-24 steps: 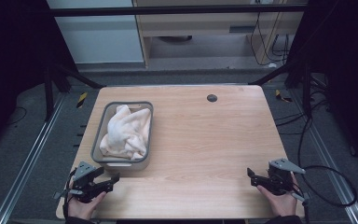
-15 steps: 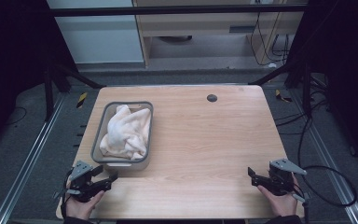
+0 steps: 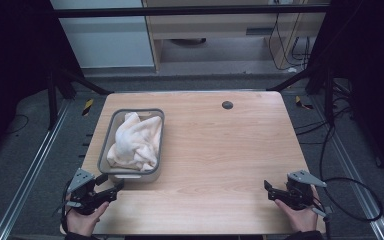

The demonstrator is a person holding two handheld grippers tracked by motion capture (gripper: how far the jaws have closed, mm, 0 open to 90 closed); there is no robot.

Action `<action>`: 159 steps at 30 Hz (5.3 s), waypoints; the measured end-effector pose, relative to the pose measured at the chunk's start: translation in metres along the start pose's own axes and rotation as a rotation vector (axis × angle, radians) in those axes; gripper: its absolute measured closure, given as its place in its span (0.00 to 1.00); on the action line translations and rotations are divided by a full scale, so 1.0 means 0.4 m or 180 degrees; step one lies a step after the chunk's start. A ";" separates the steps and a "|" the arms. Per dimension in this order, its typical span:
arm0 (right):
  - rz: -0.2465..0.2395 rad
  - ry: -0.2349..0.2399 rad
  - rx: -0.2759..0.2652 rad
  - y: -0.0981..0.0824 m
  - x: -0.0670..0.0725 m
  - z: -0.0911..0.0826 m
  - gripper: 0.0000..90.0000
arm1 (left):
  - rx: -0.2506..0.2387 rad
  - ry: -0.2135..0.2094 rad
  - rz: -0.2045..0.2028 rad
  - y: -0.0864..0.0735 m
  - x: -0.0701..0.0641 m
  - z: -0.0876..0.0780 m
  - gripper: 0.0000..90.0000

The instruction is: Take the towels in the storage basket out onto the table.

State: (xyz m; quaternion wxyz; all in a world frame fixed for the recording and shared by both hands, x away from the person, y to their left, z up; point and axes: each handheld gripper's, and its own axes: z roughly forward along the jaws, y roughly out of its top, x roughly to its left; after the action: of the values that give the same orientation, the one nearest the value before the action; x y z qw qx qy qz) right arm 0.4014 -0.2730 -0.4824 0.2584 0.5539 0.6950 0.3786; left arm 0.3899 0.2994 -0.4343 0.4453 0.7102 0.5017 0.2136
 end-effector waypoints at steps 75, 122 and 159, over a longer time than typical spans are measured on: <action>-0.0071 -0.0043 0.0083 -0.004 -0.003 0.009 0.11 | 0.0160 0.0010 0.0166 0.263 0.013 0.080 0.25; -0.0076 -0.0006 0.0195 -0.006 -0.004 0.018 0.08 | 0.0754 0.0171 0.0232 0.306 0.056 0.238 0.11; -0.0102 0.0014 0.0301 -0.010 -0.003 0.026 0.06 | 0.1112 0.0116 0.0116 0.259 0.073 0.330 0.08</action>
State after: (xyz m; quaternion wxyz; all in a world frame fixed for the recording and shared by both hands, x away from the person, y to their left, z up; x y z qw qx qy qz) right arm 0.4076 -0.2722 -0.4917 0.2363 0.5535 0.7215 0.3424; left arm 0.5549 0.2603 -0.4186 0.3020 0.7818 0.5262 0.1441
